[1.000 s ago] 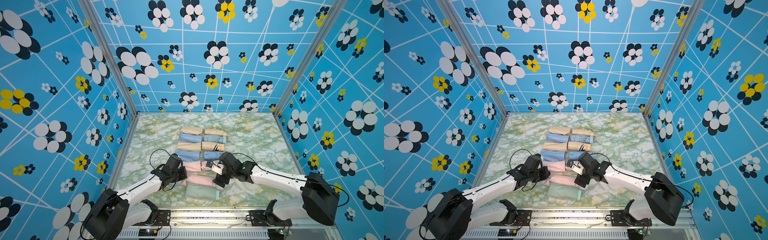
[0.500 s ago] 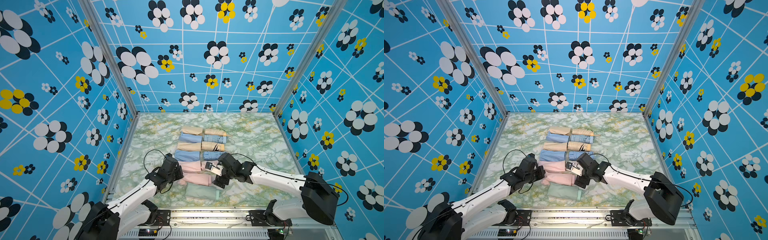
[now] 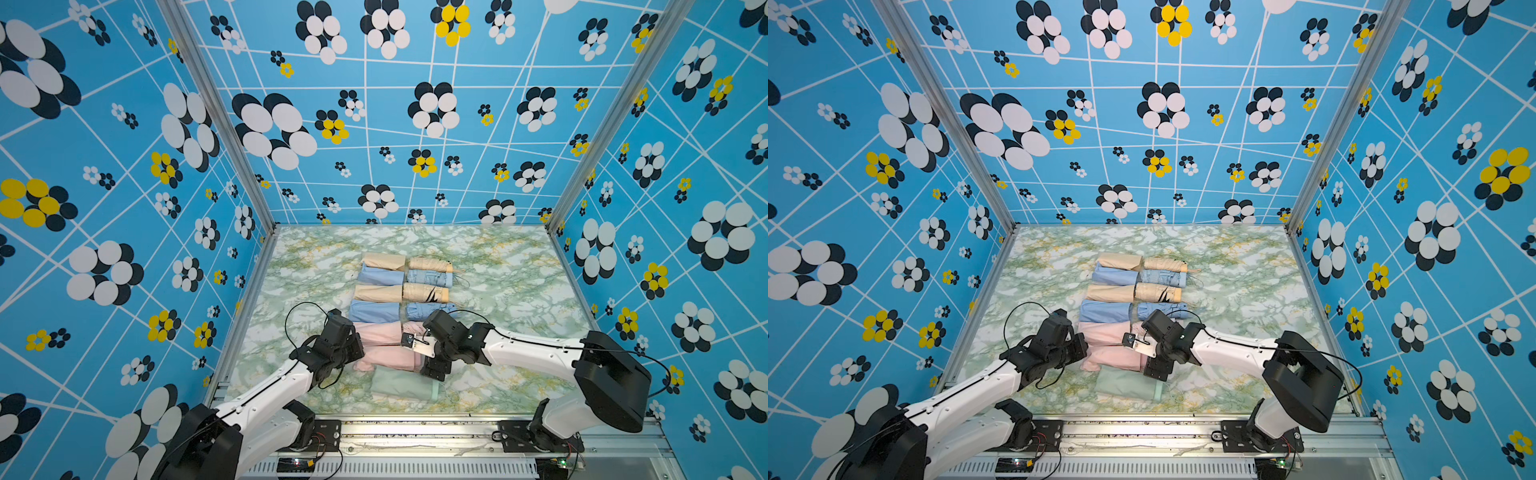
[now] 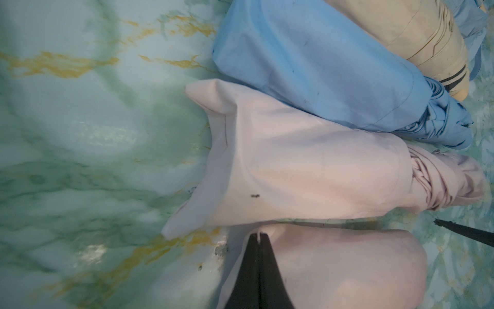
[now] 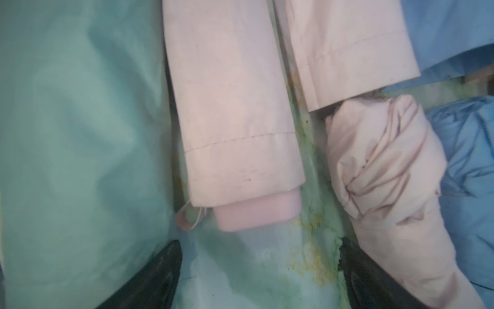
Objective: Take umbrellas out of sleeves
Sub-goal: Take out the umbrella from the umbrella sleeve.
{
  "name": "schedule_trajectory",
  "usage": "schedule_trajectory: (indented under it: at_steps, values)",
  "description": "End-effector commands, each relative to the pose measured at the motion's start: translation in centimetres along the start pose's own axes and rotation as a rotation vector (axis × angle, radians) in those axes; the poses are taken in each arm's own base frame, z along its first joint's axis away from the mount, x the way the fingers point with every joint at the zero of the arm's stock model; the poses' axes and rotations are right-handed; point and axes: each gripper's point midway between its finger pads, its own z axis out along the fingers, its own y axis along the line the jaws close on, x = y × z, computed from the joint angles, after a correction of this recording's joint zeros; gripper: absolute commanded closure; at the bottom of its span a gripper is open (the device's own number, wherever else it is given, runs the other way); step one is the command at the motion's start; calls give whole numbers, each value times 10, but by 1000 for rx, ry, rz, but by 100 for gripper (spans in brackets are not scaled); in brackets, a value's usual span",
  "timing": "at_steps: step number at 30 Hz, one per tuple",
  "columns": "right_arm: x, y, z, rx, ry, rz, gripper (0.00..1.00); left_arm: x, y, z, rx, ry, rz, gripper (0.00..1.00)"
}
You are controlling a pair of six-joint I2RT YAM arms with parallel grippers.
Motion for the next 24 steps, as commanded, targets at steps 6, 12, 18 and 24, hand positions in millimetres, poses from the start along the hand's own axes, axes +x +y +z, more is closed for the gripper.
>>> schedule_trajectory:
  at_steps: [6, 12, 18, 24]
  values:
    - [-14, -1, 11, -16, 15, -69, 14, 3, 4, 4, 1, 2, -5, 100]
    - [-15, 0, 17, -27, 17, -75, 21, 3, 4, 6, 5, 4, -8, 100]
    - [-15, -1, 20, -21, 23, -88, 28, 3, 4, 6, 4, 4, -5, 100]
    - [-20, -1, 20, -17, 7, -101, 31, 2, 3, 6, 7, 3, -6, 100]
